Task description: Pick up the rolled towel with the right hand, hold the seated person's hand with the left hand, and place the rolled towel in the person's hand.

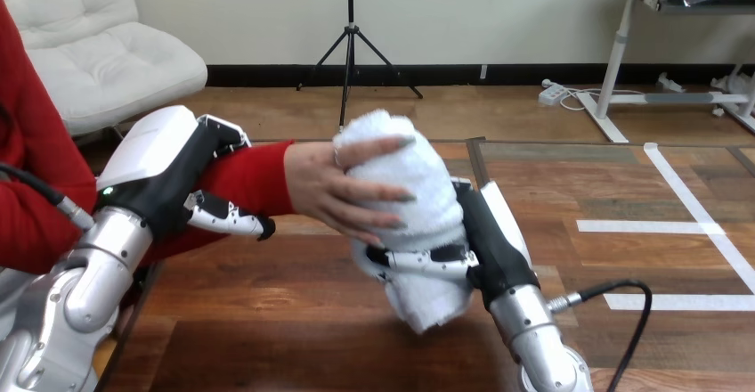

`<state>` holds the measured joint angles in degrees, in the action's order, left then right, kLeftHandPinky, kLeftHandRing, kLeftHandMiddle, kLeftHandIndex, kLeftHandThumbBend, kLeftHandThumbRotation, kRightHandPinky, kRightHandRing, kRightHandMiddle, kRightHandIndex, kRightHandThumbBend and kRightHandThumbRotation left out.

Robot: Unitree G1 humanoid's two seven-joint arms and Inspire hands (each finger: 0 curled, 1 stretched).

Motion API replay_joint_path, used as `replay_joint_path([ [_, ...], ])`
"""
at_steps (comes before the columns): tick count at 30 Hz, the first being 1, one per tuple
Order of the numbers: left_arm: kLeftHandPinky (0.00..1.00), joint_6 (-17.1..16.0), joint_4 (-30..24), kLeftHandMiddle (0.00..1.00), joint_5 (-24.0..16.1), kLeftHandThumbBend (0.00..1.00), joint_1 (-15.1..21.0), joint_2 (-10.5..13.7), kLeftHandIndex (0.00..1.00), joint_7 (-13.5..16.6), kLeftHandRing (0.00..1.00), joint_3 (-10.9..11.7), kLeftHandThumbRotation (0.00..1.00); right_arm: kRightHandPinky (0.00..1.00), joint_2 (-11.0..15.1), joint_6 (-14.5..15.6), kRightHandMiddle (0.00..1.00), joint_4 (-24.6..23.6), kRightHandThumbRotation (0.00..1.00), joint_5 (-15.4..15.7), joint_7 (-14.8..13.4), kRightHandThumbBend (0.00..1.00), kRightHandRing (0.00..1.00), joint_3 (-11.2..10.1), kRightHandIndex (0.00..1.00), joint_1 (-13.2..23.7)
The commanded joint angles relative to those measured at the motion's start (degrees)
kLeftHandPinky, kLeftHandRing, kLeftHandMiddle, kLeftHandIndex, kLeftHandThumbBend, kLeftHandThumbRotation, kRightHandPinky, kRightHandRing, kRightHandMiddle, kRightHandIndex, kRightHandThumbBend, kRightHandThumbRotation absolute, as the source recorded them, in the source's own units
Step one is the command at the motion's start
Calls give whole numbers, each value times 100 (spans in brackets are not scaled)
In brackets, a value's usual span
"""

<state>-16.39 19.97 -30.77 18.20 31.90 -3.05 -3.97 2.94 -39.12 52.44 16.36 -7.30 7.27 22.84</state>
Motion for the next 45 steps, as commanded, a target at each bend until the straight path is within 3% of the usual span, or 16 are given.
replay_joint_path([
  [1, 30, 41, -240, 39, 124, 84, 618, -43, 39, 45, 35, 33, 0, 27, -237, -132, 37, -662, 0, -59, 128, 68, 32, 151, 43, 429],
  [26, 30, 41, -262, 40, 207, 85, 554, -93, 39, 18, 35, -12, 0, 27, -311, 143, 38, -1648, 0, -188, 410, 66, 32, 269, 43, 110],
  [45, 31, 72, -411, 41, 176, 84, 439, -113, 40, -34, 36, -21, 0, 26, -251, 425, 37, -1942, 0, -245, 567, 66, 31, 260, 43, -21],
])
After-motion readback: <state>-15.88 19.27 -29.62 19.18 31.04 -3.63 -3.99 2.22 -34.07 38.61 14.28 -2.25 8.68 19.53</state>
